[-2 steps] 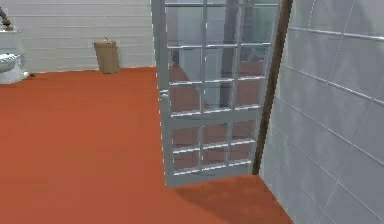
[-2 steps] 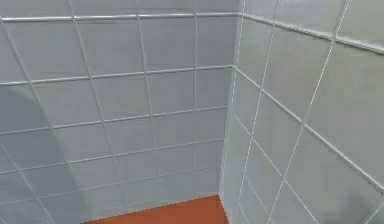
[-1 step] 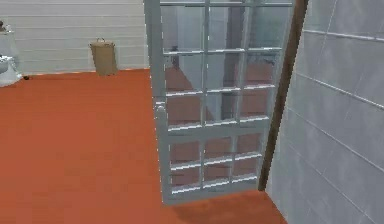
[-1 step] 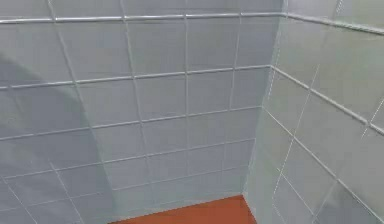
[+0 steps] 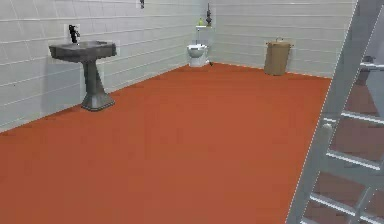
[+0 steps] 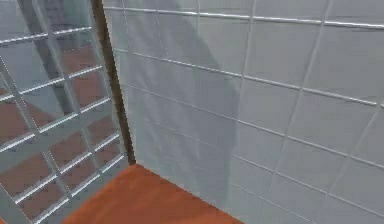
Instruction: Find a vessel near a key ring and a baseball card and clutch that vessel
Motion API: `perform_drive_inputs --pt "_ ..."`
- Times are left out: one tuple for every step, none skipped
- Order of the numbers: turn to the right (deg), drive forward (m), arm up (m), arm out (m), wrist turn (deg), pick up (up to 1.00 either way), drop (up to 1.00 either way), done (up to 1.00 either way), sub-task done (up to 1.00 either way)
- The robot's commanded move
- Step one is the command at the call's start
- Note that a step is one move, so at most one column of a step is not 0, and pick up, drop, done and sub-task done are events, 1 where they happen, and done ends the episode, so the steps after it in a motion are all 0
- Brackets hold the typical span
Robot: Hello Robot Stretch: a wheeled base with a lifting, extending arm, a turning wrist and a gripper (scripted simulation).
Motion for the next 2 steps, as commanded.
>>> perform_drive_inputs --pt "0.0 1.00 0.00 0.00 0.0 0.00 0.00 0.00 0.00" --pt "0.0 0.15 0.00 0.00 0.0 0.00 0.00 0.00 0.00"
